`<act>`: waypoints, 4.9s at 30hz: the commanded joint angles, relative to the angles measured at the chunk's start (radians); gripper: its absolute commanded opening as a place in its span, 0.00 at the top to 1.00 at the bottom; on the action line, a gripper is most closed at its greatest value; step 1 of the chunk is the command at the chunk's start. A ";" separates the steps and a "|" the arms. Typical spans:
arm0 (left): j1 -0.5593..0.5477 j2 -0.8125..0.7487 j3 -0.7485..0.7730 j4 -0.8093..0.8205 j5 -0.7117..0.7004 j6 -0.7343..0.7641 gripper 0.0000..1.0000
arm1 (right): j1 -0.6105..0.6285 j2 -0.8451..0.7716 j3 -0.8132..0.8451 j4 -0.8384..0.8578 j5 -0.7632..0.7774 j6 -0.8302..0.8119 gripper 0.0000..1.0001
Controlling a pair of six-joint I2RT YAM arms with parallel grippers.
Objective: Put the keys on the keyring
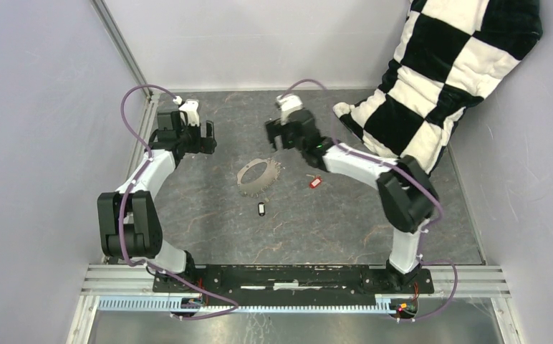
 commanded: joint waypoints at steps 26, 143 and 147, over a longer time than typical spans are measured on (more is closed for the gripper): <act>0.019 0.011 0.031 -0.050 -0.015 0.015 0.00 | 0.190 0.387 0.363 -0.267 0.146 0.014 0.42; -0.129 -0.612 0.205 -0.930 0.820 0.798 0.45 | 0.376 -0.430 -0.197 0.294 -0.692 -0.048 1.00; -0.131 -0.585 0.213 -0.929 0.855 0.757 0.47 | 0.383 -0.415 -0.183 0.288 -0.696 -0.049 1.00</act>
